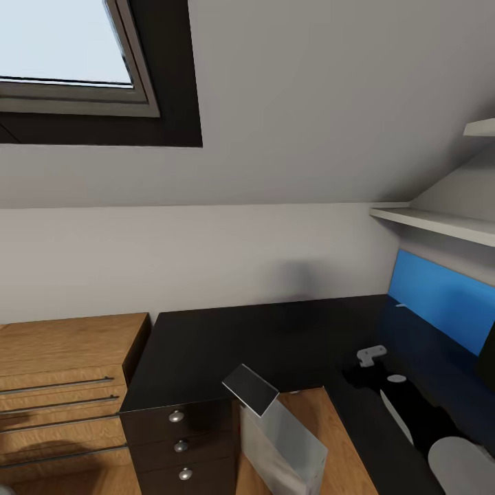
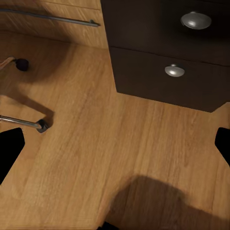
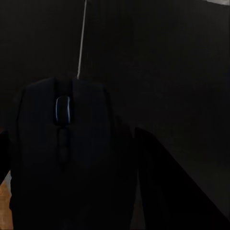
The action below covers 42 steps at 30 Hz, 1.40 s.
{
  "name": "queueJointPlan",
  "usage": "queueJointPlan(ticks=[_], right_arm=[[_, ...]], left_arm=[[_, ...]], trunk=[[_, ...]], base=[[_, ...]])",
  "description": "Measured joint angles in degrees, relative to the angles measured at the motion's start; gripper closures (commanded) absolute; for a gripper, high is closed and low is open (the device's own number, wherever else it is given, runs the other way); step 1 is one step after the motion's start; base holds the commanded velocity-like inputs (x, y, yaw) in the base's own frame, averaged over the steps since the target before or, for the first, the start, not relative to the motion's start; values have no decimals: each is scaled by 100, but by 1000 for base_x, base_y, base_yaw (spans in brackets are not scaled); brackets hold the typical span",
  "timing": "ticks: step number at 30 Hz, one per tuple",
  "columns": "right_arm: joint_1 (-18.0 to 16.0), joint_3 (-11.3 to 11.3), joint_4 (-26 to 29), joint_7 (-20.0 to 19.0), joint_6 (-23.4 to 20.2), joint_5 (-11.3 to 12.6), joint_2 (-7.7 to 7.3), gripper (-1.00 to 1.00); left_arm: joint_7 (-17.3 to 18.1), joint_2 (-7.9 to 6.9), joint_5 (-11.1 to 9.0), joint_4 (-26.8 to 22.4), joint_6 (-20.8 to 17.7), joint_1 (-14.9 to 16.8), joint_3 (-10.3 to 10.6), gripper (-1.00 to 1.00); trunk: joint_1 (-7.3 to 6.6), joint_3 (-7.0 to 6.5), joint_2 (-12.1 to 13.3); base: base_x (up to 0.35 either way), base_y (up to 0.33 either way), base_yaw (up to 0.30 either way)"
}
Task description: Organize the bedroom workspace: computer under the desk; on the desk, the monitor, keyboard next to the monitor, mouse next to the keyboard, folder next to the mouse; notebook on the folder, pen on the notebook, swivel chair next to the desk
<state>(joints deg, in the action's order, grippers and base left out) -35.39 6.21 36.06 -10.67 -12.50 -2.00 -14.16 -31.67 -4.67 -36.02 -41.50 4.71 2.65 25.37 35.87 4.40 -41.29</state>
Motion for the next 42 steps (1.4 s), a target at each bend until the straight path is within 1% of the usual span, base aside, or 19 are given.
queueJointPlan(ticks=[8, 12, 18, 29, 38, 42], right_arm=[[0, -17, 260, 2, 270, -1, 260, 100], [0, -17, 364, 2, 273, 0, 390, 100], [0, -17, 364, 2, 273, 0, 581, 100], [0, -9, 364, 2, 271, 7, 585, 100], [1, 5, 364, 9, 276, 2, 602, 100], [9, 9, 367, -1, 282, -3, 602, 100]], left_arm=[[-2, 1, 20, 260, 265, 0, 17, -100], [-3, 1, 27, 390, 394, 1, 16, -100], [-3, 1, 32, 401, 532, 1, 14, -100], [-4, 1, 24, 401, 534, 0, 9, -100], [-4, 1, 27, 401, 539, 0, 5, -100], [-4, -6, -2, 401, 538, 1, -16, -100]], trunk=[[0, 0, 0], [0, 0, 0], [0, 0, 0], [0, 0, 0], [-3, 0, -1], [0, 0, 0]], base=[[0, 0, 0], [0, 0, 0], [0, 0, 0], [11, 0, 0], [279, 0, 0], [3, 0, 0]])
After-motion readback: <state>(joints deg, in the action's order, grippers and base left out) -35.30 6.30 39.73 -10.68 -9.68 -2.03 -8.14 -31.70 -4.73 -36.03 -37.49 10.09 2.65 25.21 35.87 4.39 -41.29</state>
